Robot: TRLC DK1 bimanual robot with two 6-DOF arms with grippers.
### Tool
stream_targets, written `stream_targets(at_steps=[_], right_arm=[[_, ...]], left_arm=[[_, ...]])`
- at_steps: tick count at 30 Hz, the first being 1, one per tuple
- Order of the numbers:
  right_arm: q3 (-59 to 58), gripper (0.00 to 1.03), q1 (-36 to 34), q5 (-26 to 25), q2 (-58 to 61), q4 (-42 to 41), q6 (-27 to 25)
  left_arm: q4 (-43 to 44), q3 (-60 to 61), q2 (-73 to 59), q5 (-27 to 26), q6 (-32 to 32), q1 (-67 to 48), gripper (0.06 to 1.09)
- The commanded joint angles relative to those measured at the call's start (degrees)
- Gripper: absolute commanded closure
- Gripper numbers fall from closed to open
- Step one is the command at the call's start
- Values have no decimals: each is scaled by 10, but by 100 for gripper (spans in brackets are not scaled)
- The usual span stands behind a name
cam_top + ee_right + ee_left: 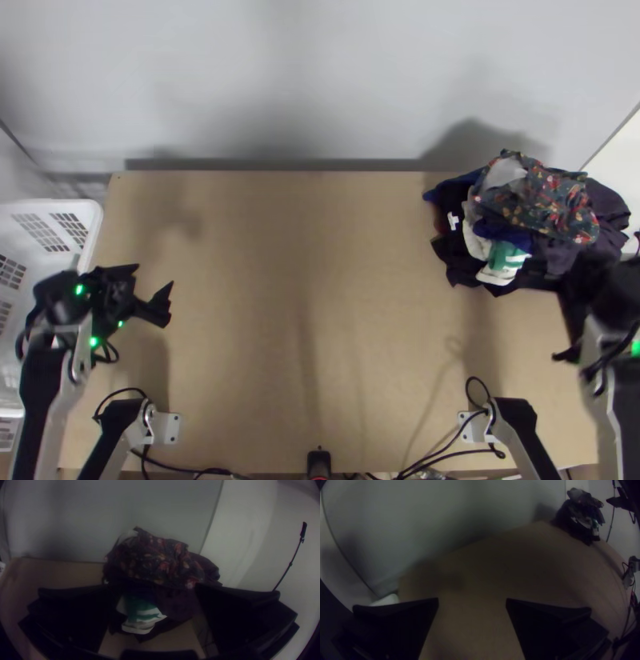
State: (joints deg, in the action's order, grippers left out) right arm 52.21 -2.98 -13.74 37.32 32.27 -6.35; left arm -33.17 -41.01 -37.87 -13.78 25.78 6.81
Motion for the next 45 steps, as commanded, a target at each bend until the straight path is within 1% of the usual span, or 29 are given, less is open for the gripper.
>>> stream_targets(at_steps=[1, 4, 8, 11, 13, 14, 15, 19, 22, 24, 26, 28, 30, 36, 40, 45], right_arm=[[-202, 4, 35, -78, -150, -132, -40], [-258, 4, 39, -78, -212, -164, -51], [-320, 4, 38, -78, -281, -208, -103], [-360, 4, 34, -79, -331, -228, -150], [-388, 4, 36, -79, -376, -229, -177], [-397, 4, 39, -82, -377, -228, -189], [-403, 4, 40, -91, -377, -224, -194], [-427, 4, 47, -100, -376, -231, -192], [-453, 4, 57, -99, -374, -277, -188], [-466, 4, 71, -98, -373, -290, -178], [-468, 4, 93, -98, -368, -252, -158], [-468, 4, 92, -96, -363, -243, -146], [-468, 4, 94, -93, -369, -243, -147], [-468, 4, 95, -71, -373, -237, -145], [-468, 4, 93, -70, -373, -237, -145], [-469, 4, 93, -69, -373, -237, -145]], left_arm=[[84, 118, 179, 27, -20, 22, 10], [76, 153, 257, 24, -20, 22, 10], [60, 170, 341, 22, -20, 29, 10], [60, 173, 353, 17, -16, 37, 10], [60, 190, 376, 18, 21, 37, 10], [62, 204, 382, 18, 45, 38, 10], [60, 210, 380, 19, 55, 40, 10], [93, 260, 381, 18, 83, 52, 10], [127, 294, 381, 18, 80, 52, 10], [127, 309, 381, 22, 67, 53, 10], [122, 318, 381, 25, 58, 58, 10], [122, 325, 381, 25, 62, 72, 10], [122, 335, 380, 24, 72, 78, 10], [150, 354, 380, 18, 73, 73, 10], [151, 353, 380, 17, 71, 67, 10], [139, 363, 380, 17, 88, 70, 10]])
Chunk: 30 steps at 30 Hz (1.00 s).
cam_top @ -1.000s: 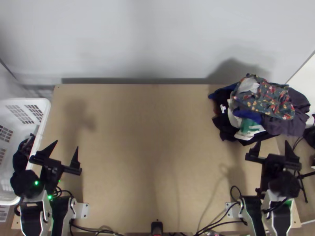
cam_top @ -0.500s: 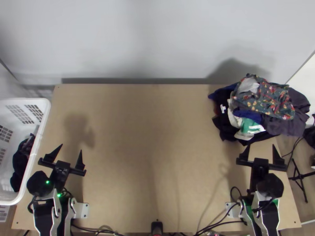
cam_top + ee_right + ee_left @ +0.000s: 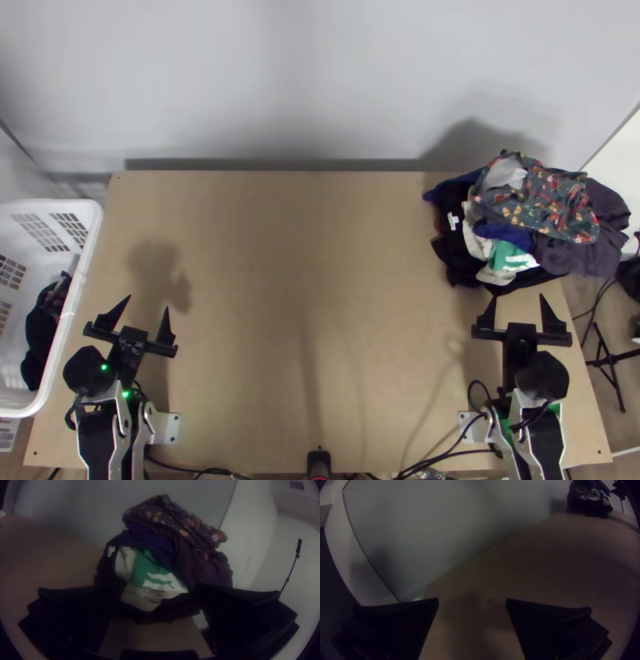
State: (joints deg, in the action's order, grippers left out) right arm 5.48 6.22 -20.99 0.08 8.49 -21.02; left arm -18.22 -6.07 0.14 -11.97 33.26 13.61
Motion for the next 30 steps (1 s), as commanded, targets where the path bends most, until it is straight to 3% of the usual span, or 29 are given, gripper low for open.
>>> stream_targets(at_steps=[1, 11, 13, 17, 22, 30], right_arm=[[-2, 4, 1, 3, -1, 2, 2], [-1, 4, 1, 4, -1, 2, 2], [-1, 4, 1, 4, -1, 1, 2], [-1, 4, 1, 4, -1, 2, 1], [-1, 4, 1, 4, -1, 2, 2], [-1, 4, 1, 4, -1, 2, 2]], left_arm=[[-10, 13, -1, -2, 12, 5, 10], [-14, 13, -1, -3, 14, -32, 10], [-39, 11, -1, -3, 42, -31, 10], [-181, -3, -1, -3, 145, -31, 10], [-258, -6, -1, -2, 214, -30, 10], [-262, -7, -1, -3, 219, -29, 10]])
